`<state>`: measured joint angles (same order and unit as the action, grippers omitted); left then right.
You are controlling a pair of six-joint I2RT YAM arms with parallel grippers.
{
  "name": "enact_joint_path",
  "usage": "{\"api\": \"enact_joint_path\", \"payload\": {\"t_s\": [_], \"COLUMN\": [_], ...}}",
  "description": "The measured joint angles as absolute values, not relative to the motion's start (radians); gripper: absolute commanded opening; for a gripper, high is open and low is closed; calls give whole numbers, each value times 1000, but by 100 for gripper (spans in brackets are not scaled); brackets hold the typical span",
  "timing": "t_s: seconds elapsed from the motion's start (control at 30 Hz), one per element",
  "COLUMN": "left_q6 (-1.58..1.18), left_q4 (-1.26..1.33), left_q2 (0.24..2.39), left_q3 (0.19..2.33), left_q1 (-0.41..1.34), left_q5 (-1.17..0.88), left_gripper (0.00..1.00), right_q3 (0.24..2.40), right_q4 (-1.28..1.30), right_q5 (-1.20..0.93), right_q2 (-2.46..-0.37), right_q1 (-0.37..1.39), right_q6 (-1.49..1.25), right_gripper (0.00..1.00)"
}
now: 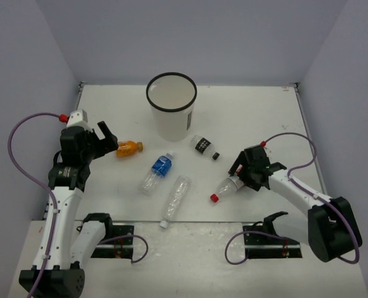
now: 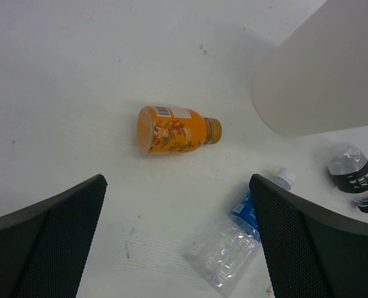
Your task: Put the plastic bottles in the bin
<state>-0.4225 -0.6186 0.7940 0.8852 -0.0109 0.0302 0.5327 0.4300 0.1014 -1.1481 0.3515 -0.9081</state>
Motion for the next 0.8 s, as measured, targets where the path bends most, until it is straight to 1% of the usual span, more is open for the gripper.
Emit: {"api": "enact_joint_path", "payload": {"t_s": [0.03, 0.07, 0.1, 0.23, 0.3, 0.33, 0.4, 0.47, 0.53, 0.6, 0.67, 0.8], "left_q6": [-422, -423, -423, -423, -424, -424, -426, -429, -434, -443, -452, -470], "left_q4": [-619, -619, -619, -618, -617, -617, -620, -620, -619, -616, -618, -624], "left_q2": [794, 794, 794, 794, 794, 794, 794, 796, 796, 795, 795, 802], "left_q3": [885, 885, 885, 884, 879, 875, 868, 867, 864, 855, 845, 841], "left_q1": [-11, -11, -11, -11, -11, -11, -11, -11, -11, -11, -11, -11], "left_q5": [30, 30, 30, 30, 30, 30, 30, 30, 29, 26, 24, 29], "left_gripper": [100, 100, 100, 100, 100, 100, 100, 100, 100, 100, 100, 100], "right_q3": [530, 530, 530, 529, 545, 561, 629, 757, 913, 1082, 1258, 1565], "right_q4": [414, 399, 380, 357, 399, 427, 470, 461, 409, 313, 175, -90], "right_q5": [103, 105, 105, 116, 130, 139, 147, 139, 139, 145, 144, 109], "right_q2": [-1167, -1183, -1188, -1184, -1148, -1113, -1019, -947, -924, -956, -1035, -1263], "right_q1": [352, 352, 352, 352, 353, 353, 353, 360, 384, 425, 460, 487], "right_q6": [-907, -905, -904, -897, -883, -871, -832, -773, -697, -596, -491, -323], "right_gripper": [81, 67, 57, 41, 36, 35, 35, 36, 37, 37, 37, 41]}}
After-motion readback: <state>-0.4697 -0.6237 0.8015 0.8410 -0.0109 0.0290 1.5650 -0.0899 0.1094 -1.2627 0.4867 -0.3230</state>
